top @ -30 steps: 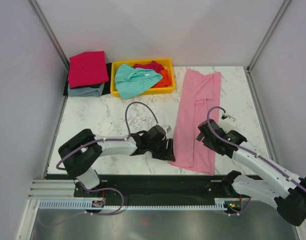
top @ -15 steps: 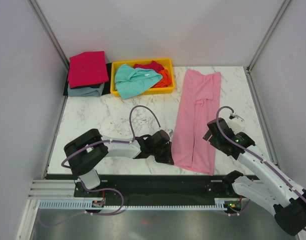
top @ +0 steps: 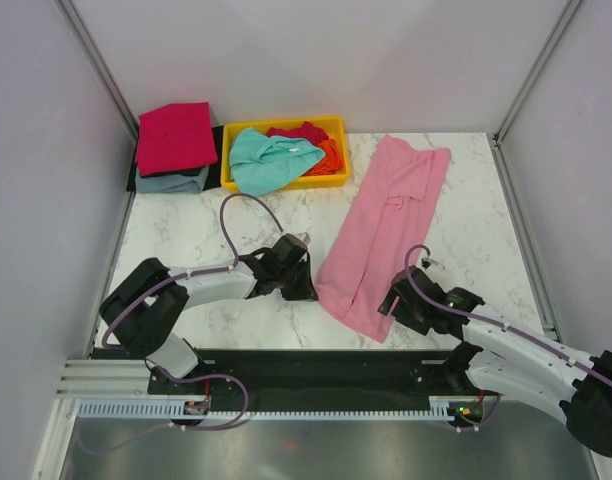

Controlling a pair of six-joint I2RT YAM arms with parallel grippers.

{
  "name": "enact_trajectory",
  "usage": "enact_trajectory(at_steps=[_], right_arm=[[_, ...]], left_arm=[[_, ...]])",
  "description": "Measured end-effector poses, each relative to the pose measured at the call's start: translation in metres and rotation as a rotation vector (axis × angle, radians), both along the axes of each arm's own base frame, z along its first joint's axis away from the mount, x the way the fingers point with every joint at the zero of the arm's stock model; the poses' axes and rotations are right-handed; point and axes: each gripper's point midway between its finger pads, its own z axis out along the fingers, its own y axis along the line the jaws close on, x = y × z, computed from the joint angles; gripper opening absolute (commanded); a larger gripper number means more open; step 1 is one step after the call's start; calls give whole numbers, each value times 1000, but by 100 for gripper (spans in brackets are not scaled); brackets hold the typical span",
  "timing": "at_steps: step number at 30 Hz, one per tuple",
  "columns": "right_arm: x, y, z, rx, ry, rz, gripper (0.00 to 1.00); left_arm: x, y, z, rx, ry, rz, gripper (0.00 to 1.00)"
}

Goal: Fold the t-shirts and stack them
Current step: Fold the tshirt

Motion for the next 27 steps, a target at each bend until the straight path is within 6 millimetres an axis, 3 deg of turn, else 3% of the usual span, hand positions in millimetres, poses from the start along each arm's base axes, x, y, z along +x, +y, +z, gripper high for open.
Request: enact_trajectory(at_steps=[5,17,23,27], right_arm=[[-17,23,-4,98,-8,32,67],[-42,38,-17,164,32,18,59],[-44,34,-21,193,18,-22,39],[-44,29,-26,195,17,-42,12]], left_arm=[[-8,6,-8,19,20,-7,2],[-12,4,-9,9,37,-21,2],[-13,5,-9,7,43,-24,2],[-14,4,-9,4,45,-27,2]])
